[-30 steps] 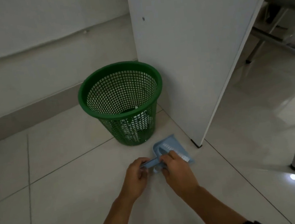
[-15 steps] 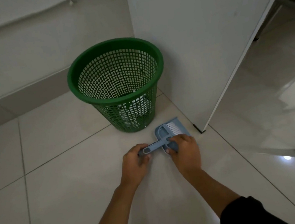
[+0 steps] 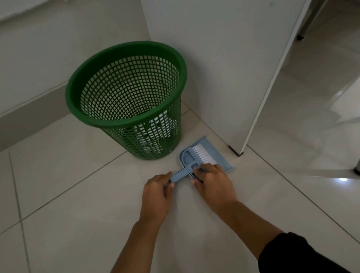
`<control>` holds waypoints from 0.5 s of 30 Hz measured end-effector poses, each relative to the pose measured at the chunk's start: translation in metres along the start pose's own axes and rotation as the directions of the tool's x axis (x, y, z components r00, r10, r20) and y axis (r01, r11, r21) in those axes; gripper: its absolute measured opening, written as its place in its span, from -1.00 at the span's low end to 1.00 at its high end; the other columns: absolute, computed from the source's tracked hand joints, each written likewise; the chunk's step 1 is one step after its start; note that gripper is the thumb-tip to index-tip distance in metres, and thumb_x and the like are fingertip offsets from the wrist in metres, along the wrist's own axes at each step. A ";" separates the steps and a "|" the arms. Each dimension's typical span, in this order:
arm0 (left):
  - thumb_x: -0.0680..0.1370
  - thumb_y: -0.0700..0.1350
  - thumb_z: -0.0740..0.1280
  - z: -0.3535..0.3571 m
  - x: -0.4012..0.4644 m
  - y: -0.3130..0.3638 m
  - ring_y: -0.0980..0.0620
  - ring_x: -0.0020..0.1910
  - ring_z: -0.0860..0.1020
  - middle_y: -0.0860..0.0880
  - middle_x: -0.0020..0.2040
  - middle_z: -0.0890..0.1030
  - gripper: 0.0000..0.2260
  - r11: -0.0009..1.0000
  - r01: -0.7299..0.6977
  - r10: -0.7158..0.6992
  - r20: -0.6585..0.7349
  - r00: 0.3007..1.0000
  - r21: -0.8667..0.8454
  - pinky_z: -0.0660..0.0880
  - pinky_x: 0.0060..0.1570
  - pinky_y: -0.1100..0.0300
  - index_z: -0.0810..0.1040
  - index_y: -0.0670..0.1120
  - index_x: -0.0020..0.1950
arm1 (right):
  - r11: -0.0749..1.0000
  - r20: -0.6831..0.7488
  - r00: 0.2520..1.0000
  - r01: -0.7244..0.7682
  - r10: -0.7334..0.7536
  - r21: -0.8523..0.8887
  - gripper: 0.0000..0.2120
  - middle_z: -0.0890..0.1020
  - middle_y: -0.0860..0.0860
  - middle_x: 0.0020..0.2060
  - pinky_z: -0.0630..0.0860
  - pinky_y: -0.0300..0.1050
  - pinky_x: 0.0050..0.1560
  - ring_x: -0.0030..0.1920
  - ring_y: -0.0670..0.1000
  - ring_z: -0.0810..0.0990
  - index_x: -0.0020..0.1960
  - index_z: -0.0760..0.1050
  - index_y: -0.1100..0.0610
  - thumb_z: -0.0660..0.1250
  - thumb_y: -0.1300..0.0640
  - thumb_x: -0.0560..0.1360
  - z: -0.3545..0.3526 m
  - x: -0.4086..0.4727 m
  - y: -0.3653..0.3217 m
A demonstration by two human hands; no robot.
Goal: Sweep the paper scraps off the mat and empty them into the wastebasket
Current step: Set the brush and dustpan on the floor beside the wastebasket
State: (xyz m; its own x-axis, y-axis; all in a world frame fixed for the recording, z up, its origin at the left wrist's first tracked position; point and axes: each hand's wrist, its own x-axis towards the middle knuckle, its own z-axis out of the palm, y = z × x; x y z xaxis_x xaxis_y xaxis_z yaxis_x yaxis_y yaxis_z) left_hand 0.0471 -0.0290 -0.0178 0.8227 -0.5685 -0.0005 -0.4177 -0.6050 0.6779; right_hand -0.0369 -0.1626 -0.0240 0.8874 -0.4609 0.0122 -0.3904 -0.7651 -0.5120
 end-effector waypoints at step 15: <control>0.39 -0.28 0.31 -0.015 -0.034 0.059 -0.17 -0.09 0.56 -0.16 -0.04 0.60 -0.72 0.840 -0.238 0.203 0.125 0.971 0.487 0.52 -0.13 0.03 0.50 -0.16 0.09 | 0.993 -0.026 0.994 -0.111 0.110 -0.035 -0.70 0.53 0.11 0.13 0.51 -0.02 0.01 0.07 0.13 0.51 0.20 0.43 0.14 0.20 0.28 0.47 -0.087 -0.049 0.010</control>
State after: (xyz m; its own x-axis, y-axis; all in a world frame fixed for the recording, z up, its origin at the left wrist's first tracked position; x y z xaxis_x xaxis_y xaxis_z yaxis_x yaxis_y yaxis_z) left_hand 0.0005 -0.0373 0.0335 0.6659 -0.7446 0.0454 -0.7349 -0.6443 0.2115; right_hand -0.1054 -0.1869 0.0455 0.8322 -0.5541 -0.0221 -0.4950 -0.7243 -0.4799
